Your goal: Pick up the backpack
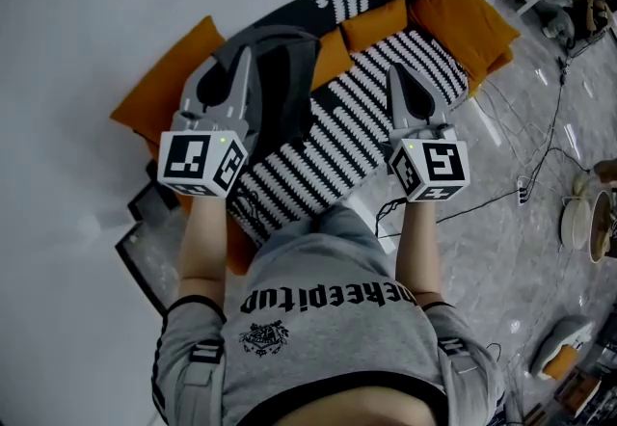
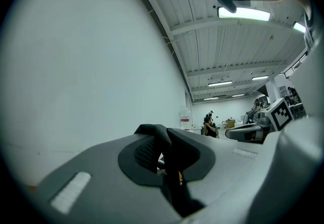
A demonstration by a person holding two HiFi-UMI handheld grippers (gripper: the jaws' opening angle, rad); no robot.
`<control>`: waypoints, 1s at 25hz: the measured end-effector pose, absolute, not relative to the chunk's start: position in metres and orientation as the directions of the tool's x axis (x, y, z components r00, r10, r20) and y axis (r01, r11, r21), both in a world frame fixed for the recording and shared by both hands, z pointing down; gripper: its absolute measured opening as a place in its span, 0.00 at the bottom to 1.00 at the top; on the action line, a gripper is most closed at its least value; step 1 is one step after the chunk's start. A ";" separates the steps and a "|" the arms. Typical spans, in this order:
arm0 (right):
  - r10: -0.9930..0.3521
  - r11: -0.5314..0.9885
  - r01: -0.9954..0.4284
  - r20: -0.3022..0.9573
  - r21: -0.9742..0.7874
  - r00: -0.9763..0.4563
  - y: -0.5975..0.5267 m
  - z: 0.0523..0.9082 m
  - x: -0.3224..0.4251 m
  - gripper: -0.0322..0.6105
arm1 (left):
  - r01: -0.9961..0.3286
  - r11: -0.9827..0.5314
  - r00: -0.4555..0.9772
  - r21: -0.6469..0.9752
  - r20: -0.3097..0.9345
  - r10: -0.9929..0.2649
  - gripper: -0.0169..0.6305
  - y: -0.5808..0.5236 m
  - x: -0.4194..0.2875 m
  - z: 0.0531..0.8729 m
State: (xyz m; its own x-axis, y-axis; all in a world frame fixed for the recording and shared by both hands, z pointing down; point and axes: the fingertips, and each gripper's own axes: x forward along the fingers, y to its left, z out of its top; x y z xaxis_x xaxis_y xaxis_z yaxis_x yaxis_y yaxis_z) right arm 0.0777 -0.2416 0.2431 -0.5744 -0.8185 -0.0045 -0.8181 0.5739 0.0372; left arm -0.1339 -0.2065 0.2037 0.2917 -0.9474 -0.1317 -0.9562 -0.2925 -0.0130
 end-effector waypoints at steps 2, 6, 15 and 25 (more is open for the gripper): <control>-0.817 0.575 -0.817 -0.003 0.039 -0.576 -0.240 0.243 0.074 0.05 | -0.958 -0.286 0.286 -0.014 -0.133 -0.949 0.10 -0.204 -0.139 0.203; -0.814 0.580 -0.813 0.004 0.046 -0.581 -0.241 0.243 0.069 0.05 | -0.961 -0.276 0.275 -0.007 -0.137 -0.952 0.10 -0.206 -0.145 0.203; -0.814 0.580 -0.812 0.015 0.057 -0.580 -0.237 0.240 0.060 0.05 | -0.956 -0.293 0.288 0.012 -0.145 -0.947 0.10 -0.202 -0.147 0.203; -0.823 0.567 -0.821 0.016 0.068 -0.567 -0.243 0.245 0.057 0.05 | -0.949 -0.313 0.305 0.026 -0.172 -0.937 0.10 -0.209 -0.148 0.205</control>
State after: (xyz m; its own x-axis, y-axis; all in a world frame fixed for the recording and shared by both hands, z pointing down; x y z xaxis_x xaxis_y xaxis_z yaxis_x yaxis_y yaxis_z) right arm 0.0568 -0.2429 0.2451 -0.5672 -0.8234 0.0158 -0.8210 0.5669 0.0680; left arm -0.1477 -0.2092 0.2046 0.3045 -0.9368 -0.1720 -0.9493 -0.3134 0.0260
